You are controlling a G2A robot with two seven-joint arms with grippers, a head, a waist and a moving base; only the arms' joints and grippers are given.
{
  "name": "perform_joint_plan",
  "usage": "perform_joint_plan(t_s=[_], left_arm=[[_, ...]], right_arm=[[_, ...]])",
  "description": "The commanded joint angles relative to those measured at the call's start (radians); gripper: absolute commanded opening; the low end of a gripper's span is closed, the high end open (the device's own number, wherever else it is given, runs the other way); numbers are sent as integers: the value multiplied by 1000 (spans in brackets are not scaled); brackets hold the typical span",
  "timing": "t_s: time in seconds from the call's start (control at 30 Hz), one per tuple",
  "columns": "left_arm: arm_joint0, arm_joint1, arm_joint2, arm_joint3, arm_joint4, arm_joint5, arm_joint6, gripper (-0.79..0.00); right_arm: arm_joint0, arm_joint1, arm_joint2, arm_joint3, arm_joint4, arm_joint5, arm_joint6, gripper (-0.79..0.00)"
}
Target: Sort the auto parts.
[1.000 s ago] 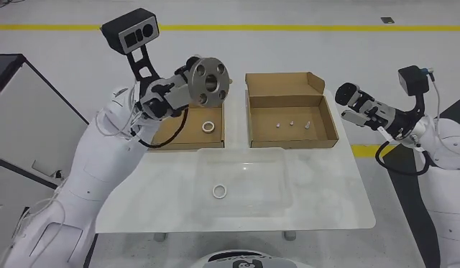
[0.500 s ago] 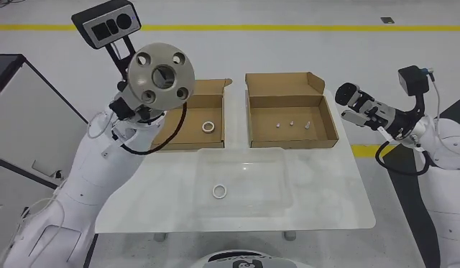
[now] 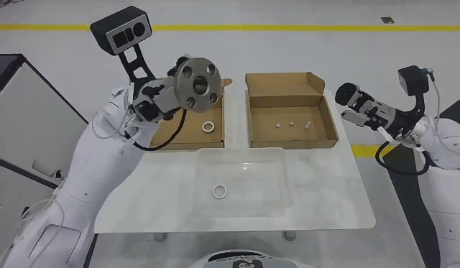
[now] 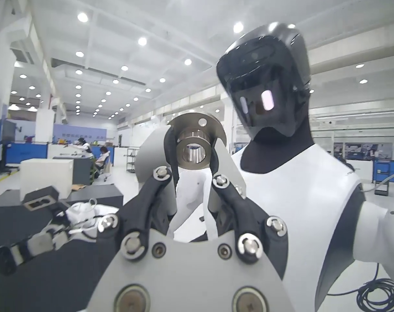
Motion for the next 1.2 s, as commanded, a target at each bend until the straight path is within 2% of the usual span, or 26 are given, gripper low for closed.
perform_joint_plan(t_s=[0.0, 0.13, 0.3, 0.47, 0.63, 0.87, 1.17], left_arm=[[-7, 10, 6, 6, 66, 4, -4, -785], [-20, 28, 23, 0, 115, -4, 4, -785], [-22, 36, 41, -32, 7, -4, 4, -785], [-15, 24, 34, -68, -191, -4, 4, -785], [1, 3, 17, -87, -284, -4, 4, -785], [5, -19, 11, -92, -302, -4, 4, -785], [5, -19, 11, -92, -302, -4, 4, -785]], right_arm=[[0, 0, 0, 0, 0, 0, 0, 0], [0, 0, 0, 0, 0, 0, 0, 0], [0, 0, 0, 0, 0, 0, 0, 0], [0, 0, 0, 0, 0, 0, 0, 0], [0, 0, 0, 0, 0, 0, 0, 0], [0, 0, 0, 0, 0, 0, 0, 0], [0, 0, 0, 0, 0, 0, 0, 0]])
